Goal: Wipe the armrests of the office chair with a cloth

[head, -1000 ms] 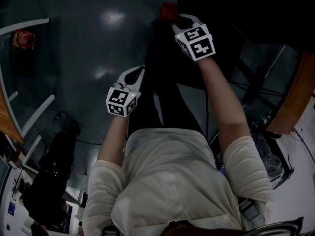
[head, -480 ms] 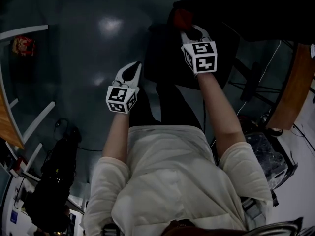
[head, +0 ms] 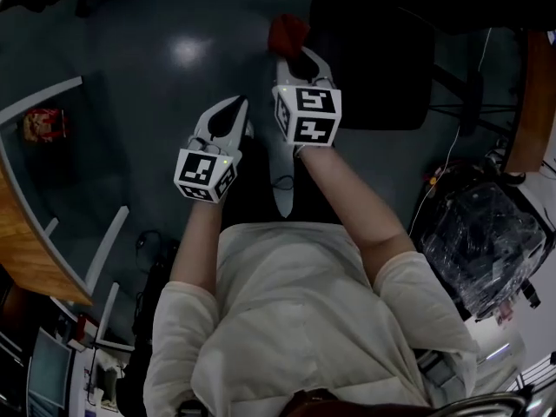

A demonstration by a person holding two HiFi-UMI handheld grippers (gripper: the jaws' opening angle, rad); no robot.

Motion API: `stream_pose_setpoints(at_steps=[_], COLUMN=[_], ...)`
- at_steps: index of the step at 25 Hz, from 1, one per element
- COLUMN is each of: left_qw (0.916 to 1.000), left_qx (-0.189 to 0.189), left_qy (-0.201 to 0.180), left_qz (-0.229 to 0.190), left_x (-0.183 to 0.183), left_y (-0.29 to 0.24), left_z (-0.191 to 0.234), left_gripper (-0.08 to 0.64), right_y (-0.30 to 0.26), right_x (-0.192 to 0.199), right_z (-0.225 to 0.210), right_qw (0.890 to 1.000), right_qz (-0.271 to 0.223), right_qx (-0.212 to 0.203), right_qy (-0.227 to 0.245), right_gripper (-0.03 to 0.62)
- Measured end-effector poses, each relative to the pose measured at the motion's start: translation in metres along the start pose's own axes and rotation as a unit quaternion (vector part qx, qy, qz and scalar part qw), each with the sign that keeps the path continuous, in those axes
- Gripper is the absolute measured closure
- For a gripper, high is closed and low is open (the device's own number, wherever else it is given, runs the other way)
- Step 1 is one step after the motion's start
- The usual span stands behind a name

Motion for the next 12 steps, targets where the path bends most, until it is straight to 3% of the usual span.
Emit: stream_pose_setpoints(at_steps=[5, 9, 12], left_qw=[0.9996, 0.9993, 0.9986], left_qx=[0.005, 0.015, 0.029], left_qy=[-0.007, 0.004, 0.009], left_qz=[0.028, 0.035, 0.044], left_x=[0.007, 0.014, 0.021], left_y=[0.027, 0.036, 0.034], left_z=[0.037, 0.045, 0.041], left_gripper=[0.540, 0.540, 0.540], right_y=[-0.029, -0.030, -0.027], right_x=[0.022, 0.045, 0.052], right_z=[0.001, -0.016, -0.017], right_qw=[0.987, 0.954, 0.942], right_qz=[0.011, 0.026, 0.027], right_qx=[0.083, 0.136, 0.149], right_qy=[-0.136, -0.267, -0.299], right_gripper=[0.549, 0.551, 0.551])
Point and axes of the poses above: the fingertips, and each gripper's own axes: y backward along the fingers, z to its left, x out of its underside, the point moved 3 cm from there along y, backward along the fingers, and after that the axes turned 10 degrees about y, right-handed, at the moved point
